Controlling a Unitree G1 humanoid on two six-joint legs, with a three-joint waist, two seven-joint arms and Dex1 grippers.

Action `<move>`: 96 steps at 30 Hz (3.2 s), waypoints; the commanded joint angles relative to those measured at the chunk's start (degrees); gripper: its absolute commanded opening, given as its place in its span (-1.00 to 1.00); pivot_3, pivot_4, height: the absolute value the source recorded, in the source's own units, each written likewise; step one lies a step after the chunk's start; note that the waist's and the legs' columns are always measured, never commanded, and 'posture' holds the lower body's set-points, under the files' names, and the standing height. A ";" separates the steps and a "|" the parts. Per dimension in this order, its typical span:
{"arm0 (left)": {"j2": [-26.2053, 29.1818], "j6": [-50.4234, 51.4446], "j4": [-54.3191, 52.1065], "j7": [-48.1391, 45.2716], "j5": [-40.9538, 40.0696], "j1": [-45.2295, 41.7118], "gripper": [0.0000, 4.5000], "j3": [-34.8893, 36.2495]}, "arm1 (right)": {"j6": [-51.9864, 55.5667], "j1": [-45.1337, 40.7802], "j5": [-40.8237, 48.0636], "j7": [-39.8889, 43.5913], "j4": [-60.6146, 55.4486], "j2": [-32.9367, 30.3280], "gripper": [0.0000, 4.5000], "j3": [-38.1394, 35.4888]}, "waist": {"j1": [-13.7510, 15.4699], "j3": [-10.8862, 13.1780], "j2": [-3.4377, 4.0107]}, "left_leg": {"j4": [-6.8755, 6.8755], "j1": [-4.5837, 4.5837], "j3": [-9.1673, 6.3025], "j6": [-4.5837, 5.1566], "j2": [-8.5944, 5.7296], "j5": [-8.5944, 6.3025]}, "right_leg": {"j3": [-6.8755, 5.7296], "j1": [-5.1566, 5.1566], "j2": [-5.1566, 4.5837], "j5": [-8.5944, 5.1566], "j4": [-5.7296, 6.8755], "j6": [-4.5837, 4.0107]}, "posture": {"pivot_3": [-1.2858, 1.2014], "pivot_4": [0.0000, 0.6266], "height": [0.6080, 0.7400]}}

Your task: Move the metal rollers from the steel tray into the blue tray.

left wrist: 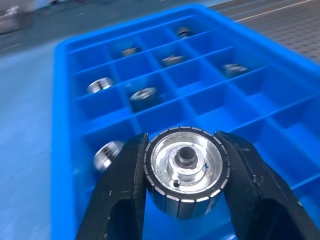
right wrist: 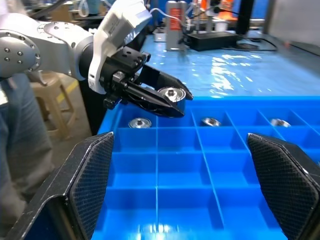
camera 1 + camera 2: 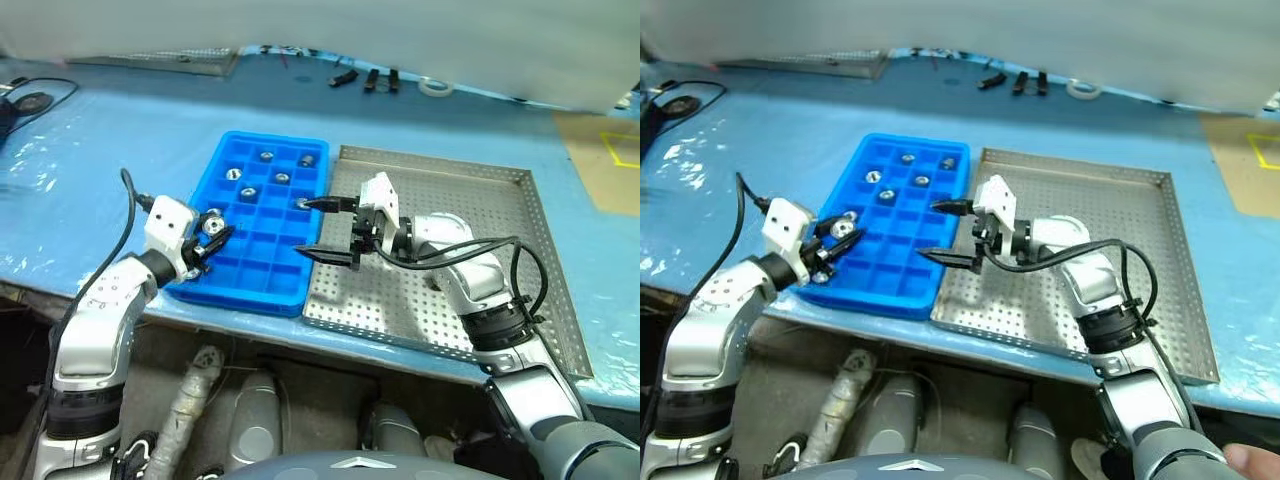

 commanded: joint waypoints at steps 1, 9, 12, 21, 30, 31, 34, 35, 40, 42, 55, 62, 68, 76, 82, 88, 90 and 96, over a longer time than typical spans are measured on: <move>-1.72 -1.87 -0.98 3.42 0.83 -1.01 -0.24 -2.40 | -0.73 -1.57 0.39 1.01 -0.57 0.38 1.00 -0.24 | 1.08 0.00 -0.01 | 0.01 0.00 -0.08 -0.02 0.01 0.04 | 0.00 0.01 0.01 0.00 0.00 0.00 | 0.39 -0.52 1.00; -1.57 -2.87 3.80 3.50 0.43 -3.83 -0.24 -6.15 | 0.28 1.35 -0.03 -0.59 -3.43 -0.44 1.00 -1.37 | 2.12 0.00 -0.01 | 0.03 0.02 -0.33 -0.17 0.00 0.23 | -0.04 0.02 0.10 0.02 0.20 0.00 | 0.34 -0.52 1.00; -0.86 -3.89 7.42 3.11 0.74 -5.27 -0.24 -6.66 | 0.49 3.14 -0.08 -1.81 -4.96 -0.97 1.00 -1.78 | 2.03 0.00 -0.01 | 0.03 0.04 -0.35 -0.25 -0.01 0.29 | -0.02 -0.02 0.12 0.02 0.28 0.00 | 0.34 -0.52 1.00; -0.68 -4.73 11.22 0.73 -0.38 -8.78 0.35 -9.15 | 0.38 5.59 0.17 -3.83 -7.05 -2.32 1.00 -2.49 | 1.67 0.00 0.00 | 0.16 0.04 -0.37 -0.29 -0.02 0.33 | 0.01 -0.06 0.12 0.02 0.50 -0.01 | 0.26 -0.52 1.00; -1.70 -5.88 13.38 -3.43 -3.11 -15.32 0.79 -11.10 | 3.03 7.44 0.72 -7.24 -11.90 -4.14 1.00 -4.49 | 0.18 0.00 0.01 | 0.35 0.03 -0.37 -0.29 -0.03 0.36 | 0.05 -0.11 0.09 0.02 0.77 -0.01 | 0.19 -0.52 1.00; -2.33 -5.65 13.87 -4.55 -4.23 -16.71 0.79 -11.47 | 3.53 7.91 0.73 -8.02 -12.69 -4.64 1.00 -5.31 | -0.03 0.00 0.01 | 0.38 0.03 -0.37 -0.29 -0.04 0.36 | 0.05 -0.11 0.09 0.02 0.79 -0.01 | 0.17 -0.52 1.00; -3.21 -6.72 16.90 -8.04 -4.87 -20.13 0.79 -13.80 | 5.24 9.34 0.97 -10.44 -15.04 -6.00 1.00 -7.59 | -0.62 0.00 0.01 | 0.49 -0.03 -0.36 -0.33 -0.08 0.39 | 0.03 -0.11 0.09 0.02 0.82 -0.01 | 0.12 -0.52 1.00; -3.36 -7.61 18.34 -9.36 -4.61 -21.19 0.79 -14.80 | 5.86 9.96 1.03 -11.24 -16.04 -6.40 1.00 -8.22 | -0.97 0.00 0.01 | 0.57 -0.05 -0.35 -0.35 -0.10 0.41 | 0.04 -0.11 0.08 0.02 0.83 0.00 | 0.09 -0.52 1.00; -6.60 -12.94 29.86 -14.89 -2.87 -30.15 0.79 -19.69 | 10.00 15.77 1.85 -16.17 -23.72 -8.74 1.00 -12.62 | -3.11 0.00 0.01 | 0.66 -0.01 -0.34 -0.35 -0.08 0.42 | 0.07 -0.05 0.09 0.03 0.85 0.02 | 0.00 -0.52 1.00; -7.96 -14.98 34.28 -16.61 -2.56 -33.00 0.79 -20.62 | 11.38 18.07 1.91 -18.26 -26.47 -9.27 1.00 -13.95 | -4.27 0.00 0.01 | 0.68 0.03 -0.33 -0.35 -0.08 0.42 | 0.12 -0.02 0.10 0.04 0.85 0.03 | -0.05 -0.52 1.00; -11.02 -16.93 47.05 -30.89 -6.74 -41.08 0.99 -19.82 | 16.20 30.63 2.27 -29.75 -39.40 -7.68 1.00 -17.70 | -10.70 -0.01 0.02 | 0.58 0.24 -0.15 -0.18 -0.05 0.32 | 0.31 0.03 0.12 0.03 0.78 0.00 | -0.20 -0.52 1.00; -5.92 -12.38 38.24 -32.51 -8.54 -36.37 0.99 -18.70 | 11.64 27.41 0.72 -28.54 -30.90 -5.85 1.00 -13.98 | -10.65 -0.01 0.03 | 0.58 0.31 -0.06 -0.07 -0.04 0.25 | 0.39 0.05 0.12 0.05 0.76 -0.05 | -0.13 -0.52 1.00; 3.58 -5.23 23.76 -38.84 -12.31 -28.08 0.99 -18.85 | 2.28 21.22 -3.88 -26.60 -13.06 -3.09 1.00 -10.99 | -10.46 0.00 0.03 | 0.59 0.25 0.00 0.03 -0.01 0.19 | 0.31 0.06 0.10 0.04 0.69 -0.06 | -0.06 -0.52 1.00; 5.53 -3.77 19.22 -35.95 -12.52 -25.87 0.99 -18.21 | -3.76 15.07 -5.64 -24.92 -1.01 0.91 1.00 -9.63 | -9.65 0.02 0.06 | 0.54 0.25 0.02 0.00 -0.03 0.23 | 0.21 0.09 0.07 0.04 0.74 -0.07 | -0.03 -0.52 1.00; 5.79 -4.03 18.70 -34.49 -12.12 -24.86 0.99 -18.79 | -4.72 13.85 -6.96 -24.82 2.67 2.50 1.00 -9.17 | -9.65 0.02 0.06 | 0.53 0.26 0.02 -0.01 0.00 0.24 | 0.22 0.08 0.10 0.04 0.75 -0.07 | -0.02 -0.52 1.00; 5.44 -3.89 18.59 -33.51 -12.42 -24.57 0.99 -18.82 | -4.26 14.83 -8.62 -25.27 4.39 2.71 1.00 -8.65 | -9.06 0.02 0.06 | 0.56 0.26 0.02 -0.01 -0.02 0.24 | 0.22 0.09 0.09 0.04 0.76 -0.07 | -0.02 -0.52 1.00; 5.29 -3.90 18.47 -33.31 -12.45 -24.49 0.99 -18.96 | -4.42 14.74 -9.75 -25.76 5.11 3.08 1.00 -8.03 | -8.91 0.02 0.06 | 0.62 0.23 0.02 0.01 -0.04 0.23 | 0.24 0.09 0.07 0.04 0.76 -0.06 | -0.02 -0.52 1.00; 5.10 -4.04 18.60 -33.00 -12.44 -24.60 0.99 -19.21 | -5.14 13.93 -12.18 -27.39 8.77 4.36 1.00 -7.07 | -8.86 0.03 0.11 | 0.65 0.23 0.03 0.01 -0.06 0.23 | 0.24 0.07 0.05 0.04 0.82 -0.06 | -0.02 -0.52 1.00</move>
